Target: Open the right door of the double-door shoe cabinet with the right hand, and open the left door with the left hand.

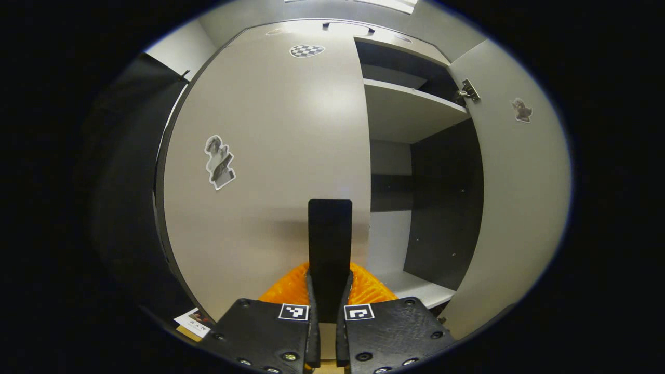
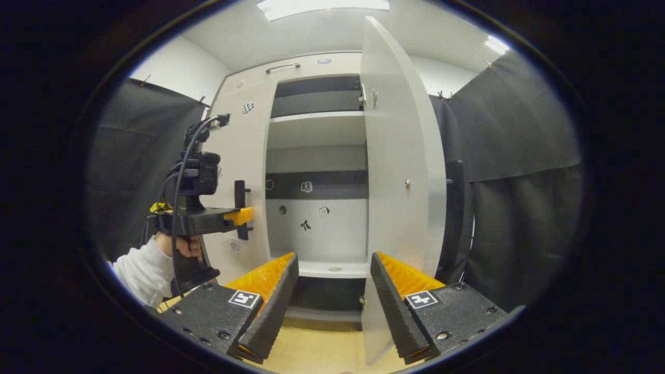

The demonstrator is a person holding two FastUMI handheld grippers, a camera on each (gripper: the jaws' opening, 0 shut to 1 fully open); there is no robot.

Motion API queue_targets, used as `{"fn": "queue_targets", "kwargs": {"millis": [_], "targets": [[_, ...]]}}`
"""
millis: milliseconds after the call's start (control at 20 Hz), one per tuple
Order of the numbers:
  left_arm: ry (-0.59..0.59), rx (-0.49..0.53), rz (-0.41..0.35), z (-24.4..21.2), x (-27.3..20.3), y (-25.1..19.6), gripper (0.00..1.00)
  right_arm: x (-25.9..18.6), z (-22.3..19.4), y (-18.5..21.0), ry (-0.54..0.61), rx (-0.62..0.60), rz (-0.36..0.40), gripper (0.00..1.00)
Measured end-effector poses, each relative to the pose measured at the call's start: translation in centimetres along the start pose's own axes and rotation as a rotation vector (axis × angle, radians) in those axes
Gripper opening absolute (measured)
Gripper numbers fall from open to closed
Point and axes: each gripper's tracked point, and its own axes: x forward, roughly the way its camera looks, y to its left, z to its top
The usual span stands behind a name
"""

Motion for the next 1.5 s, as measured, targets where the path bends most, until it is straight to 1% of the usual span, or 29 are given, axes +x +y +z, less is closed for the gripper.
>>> {"fn": "queue_targets", "kwargs": {"millis": [250,450,650,800,900,1050,1300,1500], "targets": [[0.005,0.033,-0.022,0.4,-3.5,0.4,0.11,-0.7,0.0,1.0,-0.001,-0.005,0.01,0.88],[0.009,0.032,-0.027,0.2,-7.5,2.3,0.11,-0.4,-0.5,2.3,0.011,-0.008,0.035,0.88],[-0.012,0.044,0.001,0.3,-10.4,4.2,0.1,-0.3,-1.0,3.1,0.017,-0.004,0.054,0.88],[0.0,0.04,0.022,0.4,-12.2,5.8,0.1,-0.2,-1.0,3.0,0.015,-0.002,0.051,0.88],[0.002,0.059,0.042,0.4,-13.1,6.8,0.1,0.0,-1.0,2.7,0.016,0.003,0.043,0.88],[0.004,0.078,0.065,0.4,-14.1,8.1,0.1,0.4,-1.2,2.8,0.022,0.011,0.044,0.88],[0.012,0.044,0.069,0.4,-15.2,9.8,0.1,0.9,-1.2,3.1,0.021,0.008,0.044,0.88],[0.009,0.061,0.109,0.4,-16.4,12.0,0.09,1.7,-1.5,3.9,0.03,0.007,0.057,0.88]]}}
